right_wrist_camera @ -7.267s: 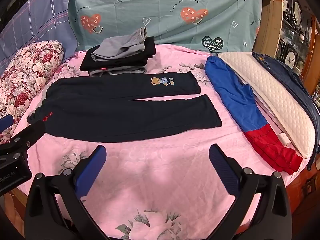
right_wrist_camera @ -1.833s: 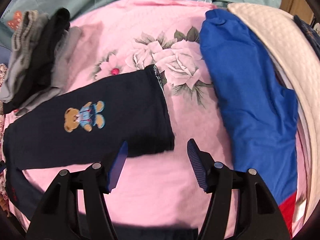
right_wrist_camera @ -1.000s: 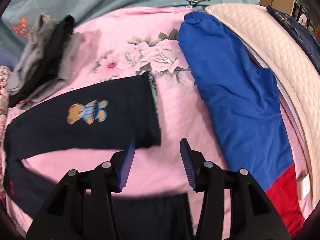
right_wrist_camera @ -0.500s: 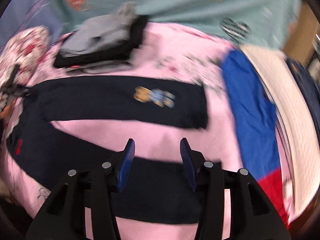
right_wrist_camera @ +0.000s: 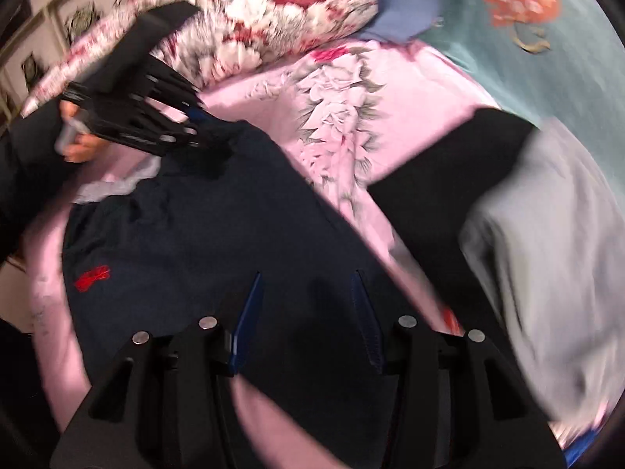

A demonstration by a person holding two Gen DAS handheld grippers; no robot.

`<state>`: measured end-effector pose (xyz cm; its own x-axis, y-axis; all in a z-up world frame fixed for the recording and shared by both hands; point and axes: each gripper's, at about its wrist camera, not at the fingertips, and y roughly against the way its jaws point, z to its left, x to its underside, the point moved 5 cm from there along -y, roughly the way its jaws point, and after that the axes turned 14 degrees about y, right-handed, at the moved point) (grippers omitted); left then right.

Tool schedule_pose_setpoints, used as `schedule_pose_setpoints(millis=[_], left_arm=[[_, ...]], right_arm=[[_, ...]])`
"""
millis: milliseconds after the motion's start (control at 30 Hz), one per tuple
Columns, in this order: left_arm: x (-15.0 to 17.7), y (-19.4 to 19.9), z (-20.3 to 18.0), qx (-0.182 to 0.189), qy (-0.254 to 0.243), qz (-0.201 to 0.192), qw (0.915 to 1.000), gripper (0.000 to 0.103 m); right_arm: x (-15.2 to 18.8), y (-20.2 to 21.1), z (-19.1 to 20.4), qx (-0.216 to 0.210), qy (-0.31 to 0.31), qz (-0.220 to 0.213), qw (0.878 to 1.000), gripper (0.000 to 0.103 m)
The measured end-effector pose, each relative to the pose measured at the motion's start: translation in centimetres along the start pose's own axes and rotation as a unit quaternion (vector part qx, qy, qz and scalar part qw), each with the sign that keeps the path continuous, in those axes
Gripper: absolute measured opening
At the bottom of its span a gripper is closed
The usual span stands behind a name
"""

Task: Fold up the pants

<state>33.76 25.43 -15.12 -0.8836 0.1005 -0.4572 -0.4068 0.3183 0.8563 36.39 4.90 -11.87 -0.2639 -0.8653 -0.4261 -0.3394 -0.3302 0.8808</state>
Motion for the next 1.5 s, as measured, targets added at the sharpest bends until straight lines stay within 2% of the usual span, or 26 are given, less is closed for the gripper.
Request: schedule_pose_setpoints(millis=[167, 200, 233, 267, 300, 333, 433, 533, 600, 733, 833, 967, 1067, 1167, 1233, 1367, 1433, 1467, 1500], left_arm=[[0.0, 0.8, 0.2, 0.005, 0.005, -0.006, 1.0, 0.019], [0.0, 0.7, 0.3, 0.002, 0.008, -0.004, 1.0, 0.019], [-0.2, 0.5, 0.5, -0.007, 0.013, -0.005, 0.9999, 0.02], [-0.4, 0.3, 0.8, -0.011, 0.02, -0.003, 0.9997, 0.02], [-0.8, -0.3, 0.9, -0.012, 0.026, -0.001, 0.9996, 0.02], [-1.0, -0.6, 1.1, -0.016, 0.031, 0.0, 0.9994, 0.02], [-1.4, -2.3, 1.6, -0.035, 0.041, 0.011, 0.9985, 0.021], [-1.5, -3.5, 1.7, -0.053, 0.053, 0.021, 0.997, 0.021], [-1.4, -1.8, 1.1, -0.058, 0.049, 0.005, 0.9971, 0.02], [-0.1, 3.8, -1.1, -0.036, 0.035, -0.043, 0.9978, 0.02], [2.8, 8.0, -3.0, -0.019, 0.024, -0.075, 0.9968, 0.02], [9.3, 9.7, -4.4, -0.015, 0.024, -0.068, 0.9973, 0.021], [13.9, 8.8, -4.4, -0.017, 0.028, -0.042, 0.9986, 0.021], [16.9, 6.5, -3.2, -0.008, 0.056, -0.002, 0.9984, 0.024], [17.7, 6.4, -2.9, 0.007, 0.077, -0.002, 0.997, 0.026], [18.8, 8.9, -3.0, 0.055, 0.108, -0.02, 0.9924, 0.028], [19.6, 10.1, -3.8, 0.065, 0.109, -0.024, 0.9916, 0.032], [19.9, 10.9, -4.4, 0.073, 0.106, -0.029, 0.9912, 0.044], [19.8, 11.5, -4.9, 0.086, 0.1, -0.034, 0.9906, 0.082]], right_arm=[[-1.3, -4.4, -0.6, 0.032, 0.036, 0.052, 0.997, 0.048], [-1.0, -5.0, -0.9, 0.03, 0.031, 0.059, 0.997, 0.034], [-0.7, -5.2, -1.0, 0.009, 0.019, 0.058, 0.998, 0.01], [-0.5, -5.3, -0.7, -0.015, 0.013, 0.057, 0.998, 0.005], [-0.5, -4.9, -0.4, -0.021, 0.013, 0.049, 0.998, 0.005], [-0.7, -4.4, -0.3, 0.006, 0.025, 0.04, 0.999, 0.005], [-1.3, -4.2, -1.1, 0.027, 0.002, 0.041, 0.999, 0.005], [-1.3, -6.6, -1.8, 0.035, -0.018, 0.075, 0.996, 0.005], [-1.2, -7.0, -1.6, 0.045, -0.02, 0.083, 0.995, 0.005], [-1.2, -2.3, -0.5, 0.022, -0.032, 0.051, 0.998, 0.005], [-0.8, 3.3, 2.1, 0.006, -0.032, 0.017, 0.999, 0.005], [0.0, 7.4, 8.4, -0.016, -0.022, -0.007, 1.0, 0.005], [1.2, 6.5, 14.6, -0.033, -0.016, 0.003, 0.999, 0.005], [3.0, 3.8, 18.8, -0.033, -0.023, 0.02, 0.999, 0.005], [4.1, 1.9, 19.8, -0.038, -0.046, 0.034, 0.998, 0.005], [5.1, -0.1, 19.3, -0.046, -0.092, 0.036, 0.994, 0.007], [4.9, 0.3, 19.3, -0.047, -0.094, 0.034, 0.994, 0.012], [4.8, 0.6, 19.5, -0.051, -0.092, 0.038, 0.994, 0.017], [4.8, 1.3, 19.8, -0.055, -0.091, 0.04, 0.994, 0.025]])
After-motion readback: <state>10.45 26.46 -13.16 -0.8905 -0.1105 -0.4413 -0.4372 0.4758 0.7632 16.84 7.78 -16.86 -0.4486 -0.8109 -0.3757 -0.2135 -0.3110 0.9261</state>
